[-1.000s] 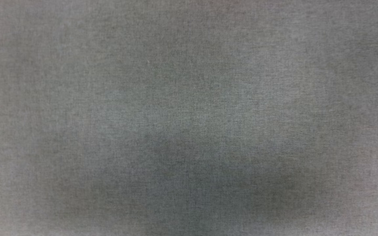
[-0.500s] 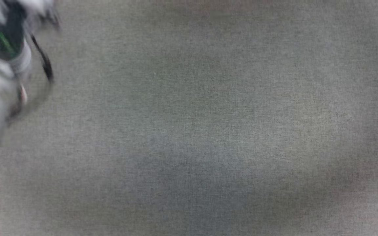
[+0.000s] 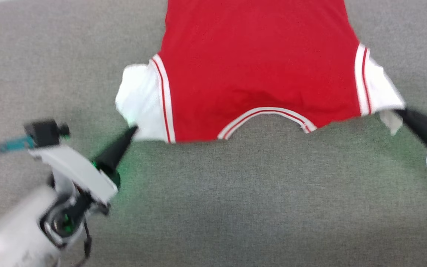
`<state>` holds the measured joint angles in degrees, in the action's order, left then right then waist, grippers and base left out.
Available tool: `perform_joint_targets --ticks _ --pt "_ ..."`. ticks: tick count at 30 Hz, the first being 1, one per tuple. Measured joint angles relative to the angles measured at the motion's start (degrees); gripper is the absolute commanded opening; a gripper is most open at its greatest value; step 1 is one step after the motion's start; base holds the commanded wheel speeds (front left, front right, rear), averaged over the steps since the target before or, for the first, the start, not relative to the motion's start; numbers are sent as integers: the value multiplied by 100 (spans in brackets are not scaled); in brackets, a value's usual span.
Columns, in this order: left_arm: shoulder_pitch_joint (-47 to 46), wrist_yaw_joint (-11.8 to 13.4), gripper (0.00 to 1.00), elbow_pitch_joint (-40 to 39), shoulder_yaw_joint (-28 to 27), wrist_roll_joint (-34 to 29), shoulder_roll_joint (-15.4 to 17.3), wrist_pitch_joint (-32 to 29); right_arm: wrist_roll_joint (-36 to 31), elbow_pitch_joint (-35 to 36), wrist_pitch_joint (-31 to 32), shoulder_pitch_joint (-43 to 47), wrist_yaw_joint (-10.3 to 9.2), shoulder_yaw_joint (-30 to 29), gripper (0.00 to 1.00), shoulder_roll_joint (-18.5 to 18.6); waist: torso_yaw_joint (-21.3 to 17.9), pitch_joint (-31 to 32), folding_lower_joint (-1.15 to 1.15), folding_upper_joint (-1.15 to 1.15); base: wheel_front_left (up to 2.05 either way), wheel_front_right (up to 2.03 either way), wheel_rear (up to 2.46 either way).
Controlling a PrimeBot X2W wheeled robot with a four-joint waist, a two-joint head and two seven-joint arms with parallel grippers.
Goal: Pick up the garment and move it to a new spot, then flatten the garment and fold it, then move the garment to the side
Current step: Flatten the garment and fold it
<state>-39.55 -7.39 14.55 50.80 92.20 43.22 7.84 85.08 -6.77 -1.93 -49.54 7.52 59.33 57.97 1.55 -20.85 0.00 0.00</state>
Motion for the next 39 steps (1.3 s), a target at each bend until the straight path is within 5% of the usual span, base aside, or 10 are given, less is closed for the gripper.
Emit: perform_joint_targets --ticks 14,28,32,39 --pt "1614 -1 0 -480 380 -261 358 538 506 778 -272 1615 1 521 0 482 11 631 0 0 0 0 0" --pt "2931 212 0 -1812 66 -434 1248 706 804 1589 -153 2224 1 877 0 1405 -29 793 -1 0 0 0 0" --pt "2941 304 0 -1812 -209 -739 1024 731 633 1432 -7 2151 1 901 0 1277 -26 726 0 0 0 0 0" --pt "2647 319 0 -1156 -90 -1017 515 600 192 705 735 1710 1 1037 0 483 -22 576 0 0 0 0 0"
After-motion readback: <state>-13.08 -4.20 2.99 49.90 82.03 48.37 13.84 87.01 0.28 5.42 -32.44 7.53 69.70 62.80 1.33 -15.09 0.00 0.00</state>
